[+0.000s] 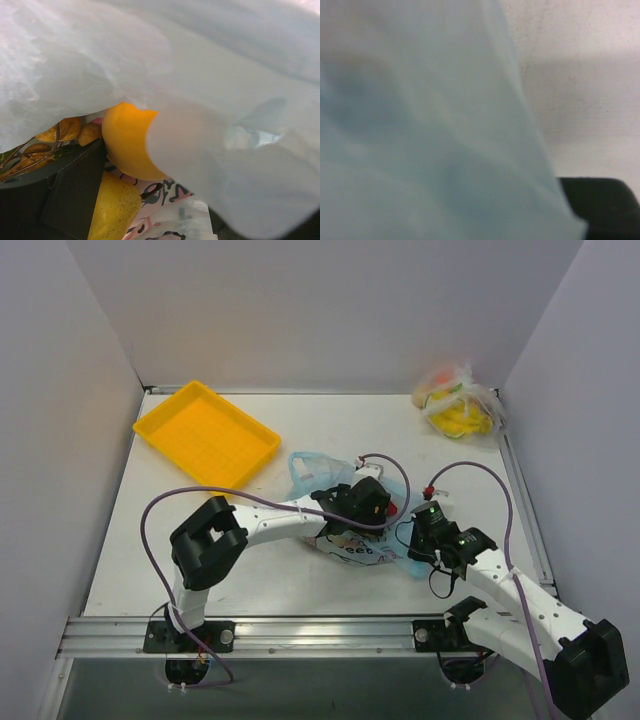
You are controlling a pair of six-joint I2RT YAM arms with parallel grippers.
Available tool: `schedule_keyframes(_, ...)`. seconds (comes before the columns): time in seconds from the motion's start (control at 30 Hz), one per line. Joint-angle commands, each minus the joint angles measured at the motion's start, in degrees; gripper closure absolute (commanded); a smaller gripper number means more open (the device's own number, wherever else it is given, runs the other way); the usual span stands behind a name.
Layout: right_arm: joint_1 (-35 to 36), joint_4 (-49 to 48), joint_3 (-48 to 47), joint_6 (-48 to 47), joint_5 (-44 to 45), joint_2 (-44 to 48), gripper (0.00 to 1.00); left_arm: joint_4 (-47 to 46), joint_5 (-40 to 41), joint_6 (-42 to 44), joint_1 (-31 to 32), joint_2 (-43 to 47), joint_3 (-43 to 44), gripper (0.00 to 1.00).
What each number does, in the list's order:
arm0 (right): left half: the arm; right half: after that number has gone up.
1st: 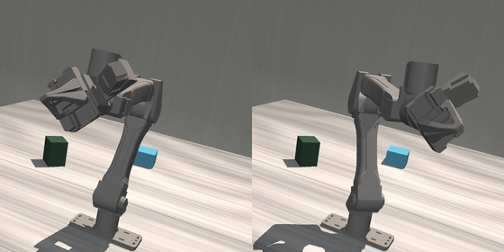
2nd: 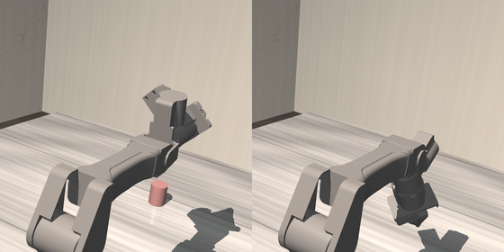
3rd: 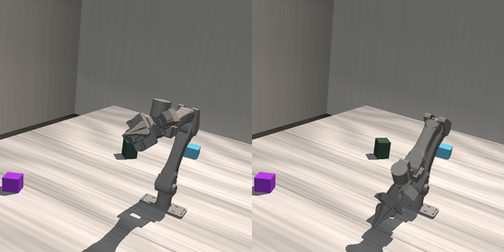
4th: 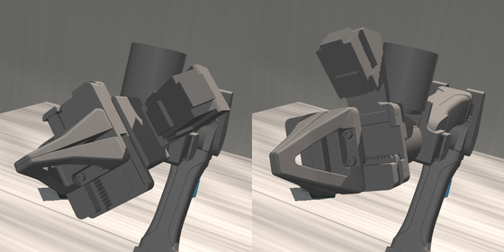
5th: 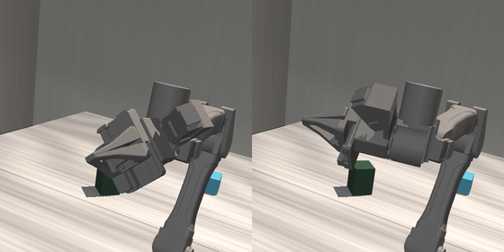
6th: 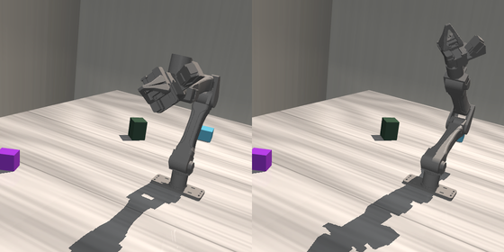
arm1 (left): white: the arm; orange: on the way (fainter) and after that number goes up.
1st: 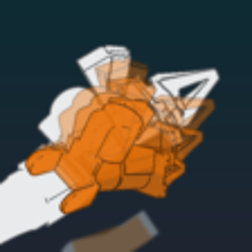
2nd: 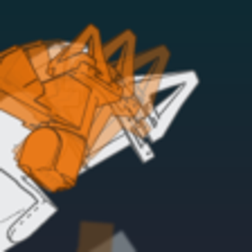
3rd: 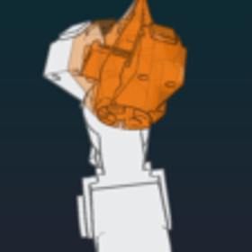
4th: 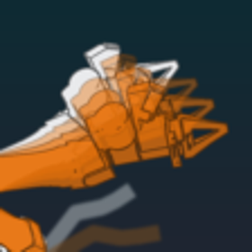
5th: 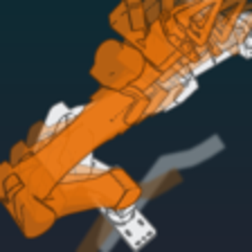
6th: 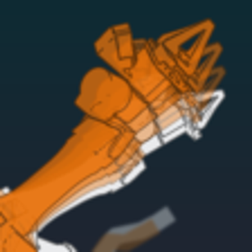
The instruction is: Untie the knot of the plastic bag and take out the fruit
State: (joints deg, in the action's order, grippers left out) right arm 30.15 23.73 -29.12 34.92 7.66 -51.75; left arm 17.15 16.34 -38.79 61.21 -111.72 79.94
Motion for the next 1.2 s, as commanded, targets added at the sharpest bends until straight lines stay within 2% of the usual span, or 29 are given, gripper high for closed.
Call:
schedule_keyframes(0.0,0.3,0.9,-0.1,0.5,1.6,1.3,0.98,-2.2,2.4,0.0,0.1,4.8,-1.1,0.96)
schedule_keyframes(0.1,0.2,1.3,-0.2,0.4,1.9,2.1,0.99,-3.0,2.4,0.6,0.0,7.2,-2.1,1.00)
schedule_keyframes(0.47,0.1,2.2,-1.5,0.2,3.8,2.5,0.99,-5.3,-3.7,6.3,0.0,20.1,-4.6,1.00)
schedule_keyframes(0.67,0.0,2.2,-2.4,-0.1,4.1,1.8,0.99,-1.2,-3.7,11.3,-1.4,28.8,-0.6,1.00)
schedule_keyframes(0.73,-0.1,2.2,-2.7,-0.2,4.1,1.7,0.99,0.3,-2.2,12.1,-3.7,30.3,0.9,1.00)
schedule_keyframes(0.8,-0.1,2.2,-2.9,-0.5,4.0,1.4,0.99,1.9,-2.0,12.3,-6.6,32.6,1.1,1.00)
schedule_keyframes(1.0,-0.1,2.6,-3.9,-1.3,3.6,1.7,0.99,3.4,-3.1,11.8,-24.4,36.8,-2.8,1.00)
schedule_keyframes(1.03,-0.1,2.6,-4.0,-1.5,3.7,1.8,0.99,3.0,-3.2,11.7,-28.7,36.8,-3.2,1.00)
schedule_keyframes(1.13,-0.1,2.6,-4.6,-2.2,3.6,1.5,0.99,0.6,-3.2,11.7,-35.4,35.5,-5.5,1.00)
schedule_keyframes(1.17,-0.1,2.8,-4.8,-2.2,3.5,1.5,0.99,0.1,-3.4,11.5,-39.9,33.8,-5.9,1.00)
